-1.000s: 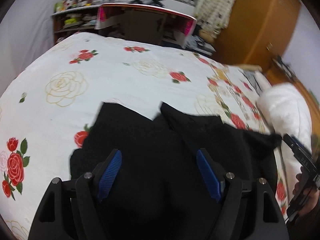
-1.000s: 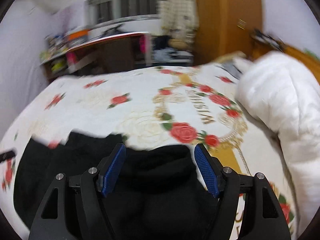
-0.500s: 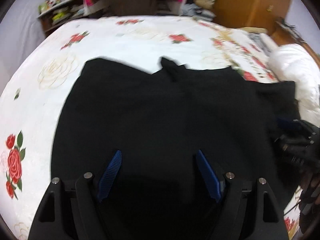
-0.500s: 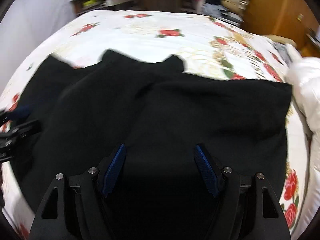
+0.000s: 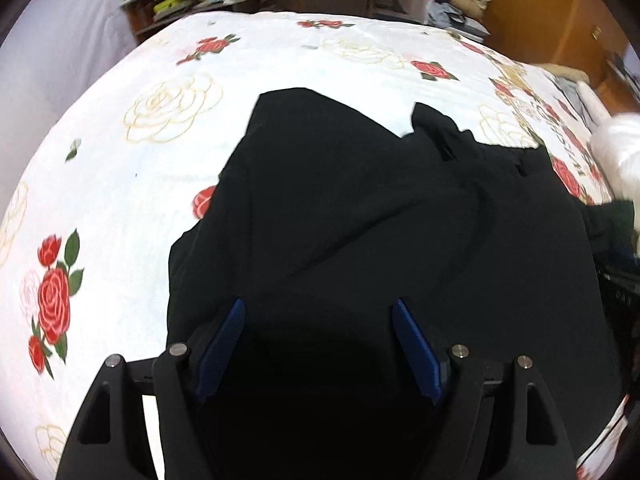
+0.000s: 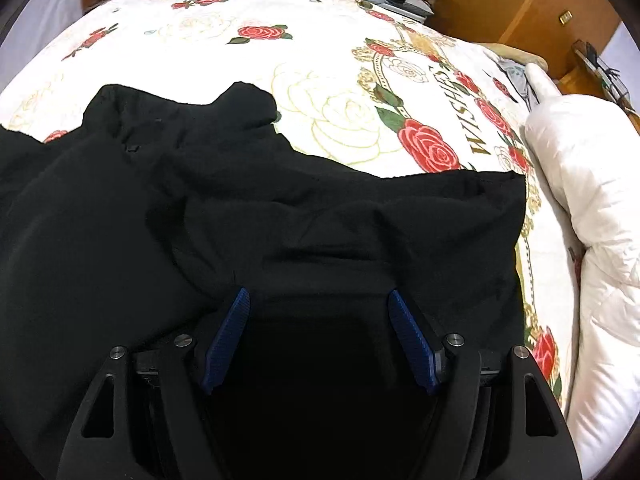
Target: Fold large clothes
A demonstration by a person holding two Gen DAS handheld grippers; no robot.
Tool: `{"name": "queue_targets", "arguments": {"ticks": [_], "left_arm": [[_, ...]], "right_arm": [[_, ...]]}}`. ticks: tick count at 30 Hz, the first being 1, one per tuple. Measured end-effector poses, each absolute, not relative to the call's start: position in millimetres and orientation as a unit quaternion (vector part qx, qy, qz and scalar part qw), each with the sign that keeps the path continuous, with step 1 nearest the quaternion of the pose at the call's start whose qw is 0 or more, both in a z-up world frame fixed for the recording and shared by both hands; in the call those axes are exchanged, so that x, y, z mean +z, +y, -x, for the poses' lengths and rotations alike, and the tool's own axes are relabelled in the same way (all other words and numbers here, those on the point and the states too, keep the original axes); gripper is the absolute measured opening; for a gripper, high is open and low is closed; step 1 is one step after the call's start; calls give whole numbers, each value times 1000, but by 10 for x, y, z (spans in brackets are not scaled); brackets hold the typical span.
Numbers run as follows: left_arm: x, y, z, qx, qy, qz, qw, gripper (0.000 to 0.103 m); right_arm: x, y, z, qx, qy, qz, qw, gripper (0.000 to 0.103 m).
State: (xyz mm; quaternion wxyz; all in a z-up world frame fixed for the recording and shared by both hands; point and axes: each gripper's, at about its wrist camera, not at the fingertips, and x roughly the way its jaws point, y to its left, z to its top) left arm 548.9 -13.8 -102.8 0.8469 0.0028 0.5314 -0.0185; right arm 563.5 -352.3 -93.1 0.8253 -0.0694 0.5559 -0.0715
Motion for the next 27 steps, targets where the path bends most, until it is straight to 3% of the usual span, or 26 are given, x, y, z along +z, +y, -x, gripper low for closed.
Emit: {"name": "queue_targets", "arguments": {"ticks": [12, 16, 19, 27], "left_arm": [[-885, 83, -5375, 20, 520, 19, 854, 78], [-1069, 186, -5354, 43, 535, 3, 844, 79], [-1179, 342, -5374, 41, 552, 53, 831, 84], [-1193, 352, -5372, 42, 553, 51, 831, 86]], "right_arm": [[-197, -3444, -4747, 21, 461, 41, 886, 73], [-431, -3472, -4596, 0, 482, 57, 874, 73], [-752, -3604, -4620, -18, 520, 46, 853, 73], [-918, -3630, -4712, -12, 526, 40, 849, 74]]}}
